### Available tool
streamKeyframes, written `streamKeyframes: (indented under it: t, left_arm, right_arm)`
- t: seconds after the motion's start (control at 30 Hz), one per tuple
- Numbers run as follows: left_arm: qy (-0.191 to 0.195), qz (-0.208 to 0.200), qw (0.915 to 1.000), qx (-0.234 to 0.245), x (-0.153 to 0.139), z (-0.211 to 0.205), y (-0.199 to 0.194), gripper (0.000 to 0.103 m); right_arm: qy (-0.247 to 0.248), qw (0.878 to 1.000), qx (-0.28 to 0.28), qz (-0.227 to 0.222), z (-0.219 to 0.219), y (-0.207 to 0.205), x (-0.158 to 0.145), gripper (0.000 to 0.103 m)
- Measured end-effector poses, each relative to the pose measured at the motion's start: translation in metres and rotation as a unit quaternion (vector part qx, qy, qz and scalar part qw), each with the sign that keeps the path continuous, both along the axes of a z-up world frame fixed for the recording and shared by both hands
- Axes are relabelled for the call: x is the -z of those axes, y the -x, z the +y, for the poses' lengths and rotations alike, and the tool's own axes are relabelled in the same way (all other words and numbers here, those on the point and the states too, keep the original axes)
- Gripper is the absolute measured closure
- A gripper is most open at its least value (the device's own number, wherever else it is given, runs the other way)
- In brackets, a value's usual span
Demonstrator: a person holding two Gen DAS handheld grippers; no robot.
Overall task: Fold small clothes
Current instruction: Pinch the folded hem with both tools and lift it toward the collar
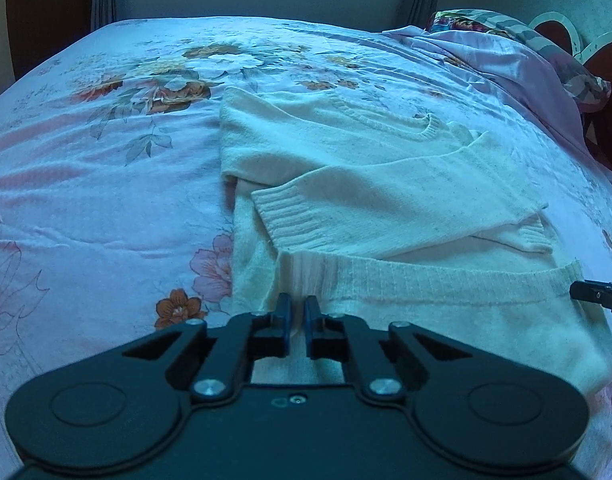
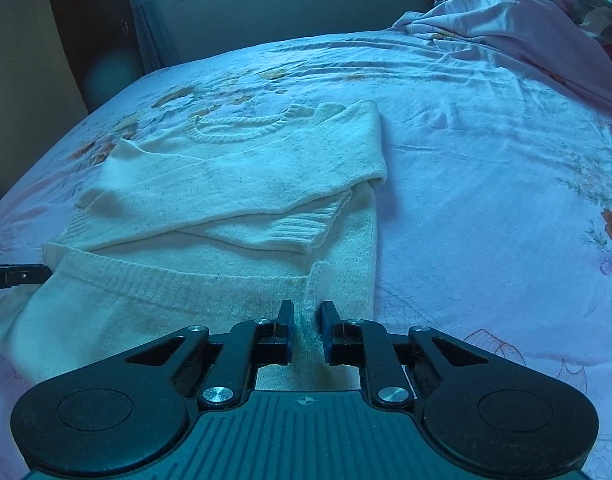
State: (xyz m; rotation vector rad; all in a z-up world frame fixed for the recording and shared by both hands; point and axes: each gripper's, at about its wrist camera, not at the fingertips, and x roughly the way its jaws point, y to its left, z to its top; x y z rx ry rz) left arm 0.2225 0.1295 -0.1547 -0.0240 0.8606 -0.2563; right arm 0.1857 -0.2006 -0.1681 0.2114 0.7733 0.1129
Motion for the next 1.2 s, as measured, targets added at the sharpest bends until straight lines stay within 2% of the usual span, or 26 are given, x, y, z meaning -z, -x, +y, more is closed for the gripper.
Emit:
streamKeyframes:
  t: [0.1, 0.13, 0.2, 0.27, 0.33, 0.4, 0.47, 0.53, 0.57, 0.6, 0.73, 0.83, 0.93, 1.03, 1.1, 1.13, 1.2]
  left_arm:
    - [0.014, -0.003, 0.9999, -0.003, -0.002, 0.002, 0.003, 0.101]
    - [0.002, -0.004, 1.0000, -0.004, 0.000, 0.000, 0.002, 0.099]
    - [-0.021, -0.002, 0.9995, -0.021, 0.003, 0.001, -0.002, 0.083]
    - [-0.019, 0.000, 0.9991, -0.037, 0.002, 0.005, -0.006, 0.067]
    - [-0.016, 0.004, 0.9993, -0.032, 0.004, 0.006, -0.007, 0.062]
    - [-0.023, -0.003, 0.9996, -0.012, 0.006, 0.003, -0.005, 0.070]
    - [-0.030, -0.010, 0.9995, -0.007, 0.005, 0.001, -0.001, 0.090]
    - [-0.022, -0.013, 0.9996, -0.011, 0.003, 0.005, 0.000, 0.095]
    - [-0.019, -0.017, 0.9996, -0.011, 0.001, 0.006, 0.002, 0.099]
    - [-0.016, -0.024, 0.9995, -0.011, -0.002, 0.007, 0.005, 0.101]
    - [-0.012, -0.051, 0.9986, -0.010, -0.011, 0.007, 0.015, 0.102]
    - [-0.027, -0.028, 0.9992, 0.000, -0.002, 0.003, 0.011, 0.101]
    - [-0.032, -0.007, 0.9994, 0.008, 0.006, 0.000, 0.005, 0.097]
    - [-0.023, 0.005, 0.9997, -0.001, 0.006, 0.002, 0.001, 0.096]
    - [-0.014, 0.004, 0.9999, -0.004, 0.005, 0.003, 0.001, 0.096]
    - [-0.010, -0.002, 0.9999, -0.005, 0.003, 0.003, 0.003, 0.100]
    - [-0.003, -0.016, 0.9999, -0.004, -0.002, 0.003, 0.007, 0.101]
  right_arm:
    - [-0.002, 1.000, -0.008, -0.003, 0.001, 0.001, -0.001, 0.088]
    - [0.001, 1.000, -0.009, -0.004, 0.002, 0.001, 0.000, 0.087]
    - [-0.001, 1.000, -0.008, 0.006, 0.002, -0.003, 0.005, 0.086]
    - [-0.007, 1.000, -0.005, 0.009, 0.001, -0.005, 0.005, 0.086]
    - [-0.009, 1.000, -0.006, 0.011, 0.000, -0.006, 0.005, 0.086]
    - [-0.007, 1.000, -0.007, 0.013, 0.001, -0.006, 0.005, 0.086]
    - [-0.001, 1.000, -0.007, 0.011, 0.003, -0.005, 0.004, 0.086]
    - [0.005, 1.000, -0.012, 0.010, 0.005, -0.004, 0.003, 0.087]
    - [0.006, 1.000, -0.014, 0.007, 0.006, -0.003, 0.002, 0.098]
    - [0.006, 1.000, -0.015, 0.002, 0.007, -0.001, 0.000, 0.099]
    - [-0.002, 1.000, -0.019, 0.002, 0.007, 0.003, 0.000, 0.099]
    - [-0.014, 1.000, -0.020, 0.010, 0.005, 0.000, 0.005, 0.099]
    - [-0.028, 0.999, -0.012, 0.017, 0.003, -0.003, 0.006, 0.099]
    - [-0.032, 0.999, -0.008, 0.022, 0.002, -0.005, 0.007, 0.099]
    - [-0.026, 0.999, -0.010, 0.022, 0.004, -0.004, 0.006, 0.099]
    - [-0.031, 0.999, -0.010, 0.021, 0.004, -0.003, 0.005, 0.099]
    - [-0.040, 0.999, -0.008, 0.014, 0.003, -0.001, 0.001, 0.099]
